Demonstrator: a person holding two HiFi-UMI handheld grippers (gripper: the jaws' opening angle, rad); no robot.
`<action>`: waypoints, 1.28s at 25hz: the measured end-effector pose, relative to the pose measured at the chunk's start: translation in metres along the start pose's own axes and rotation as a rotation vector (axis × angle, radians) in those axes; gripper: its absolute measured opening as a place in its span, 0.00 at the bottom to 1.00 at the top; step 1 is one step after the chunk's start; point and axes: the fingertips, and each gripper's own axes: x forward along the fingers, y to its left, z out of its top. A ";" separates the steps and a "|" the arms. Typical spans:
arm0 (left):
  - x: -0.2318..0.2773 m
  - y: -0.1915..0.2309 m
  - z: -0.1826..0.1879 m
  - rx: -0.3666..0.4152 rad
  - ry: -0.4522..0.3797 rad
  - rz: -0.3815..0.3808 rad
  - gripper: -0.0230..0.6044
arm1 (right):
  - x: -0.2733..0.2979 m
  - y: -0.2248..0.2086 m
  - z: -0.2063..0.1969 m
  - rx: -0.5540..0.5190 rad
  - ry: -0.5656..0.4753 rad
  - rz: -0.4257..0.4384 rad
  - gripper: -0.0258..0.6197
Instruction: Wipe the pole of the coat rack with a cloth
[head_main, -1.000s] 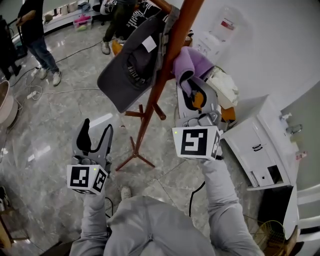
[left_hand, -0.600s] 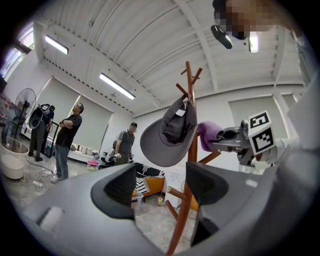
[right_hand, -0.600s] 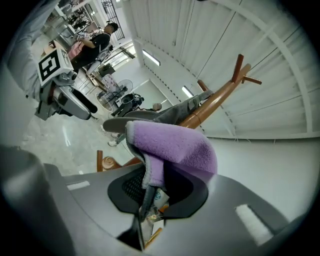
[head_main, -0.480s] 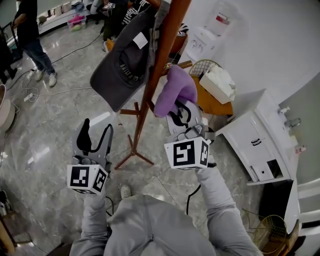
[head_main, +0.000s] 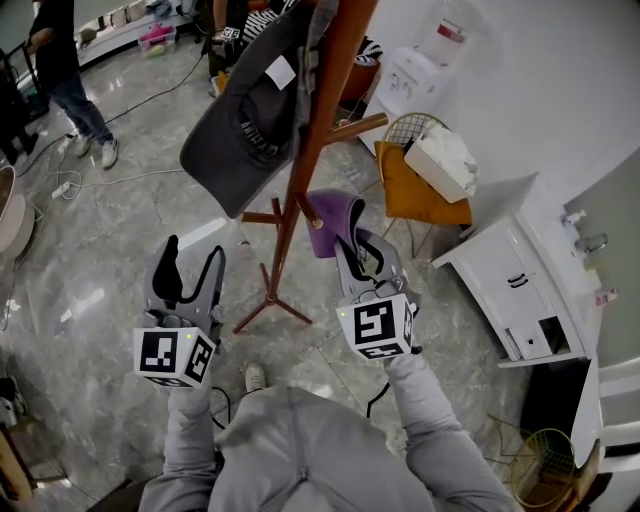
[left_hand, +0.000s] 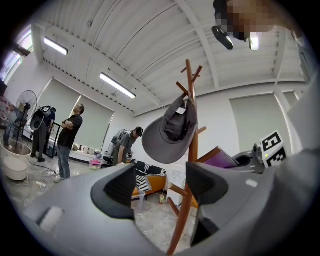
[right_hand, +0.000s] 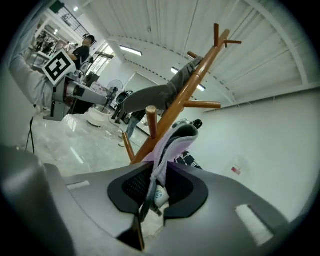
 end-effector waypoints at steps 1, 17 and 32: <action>0.000 0.000 -0.001 0.001 0.001 0.002 0.57 | -0.002 0.004 -0.006 0.025 0.009 0.008 0.12; -0.011 0.003 -0.001 -0.003 0.004 0.028 0.58 | -0.066 -0.057 0.126 -0.381 -0.366 -0.143 0.12; -0.027 0.024 -0.005 -0.011 0.002 0.092 0.57 | -0.010 0.007 0.102 -0.720 -0.338 0.400 0.12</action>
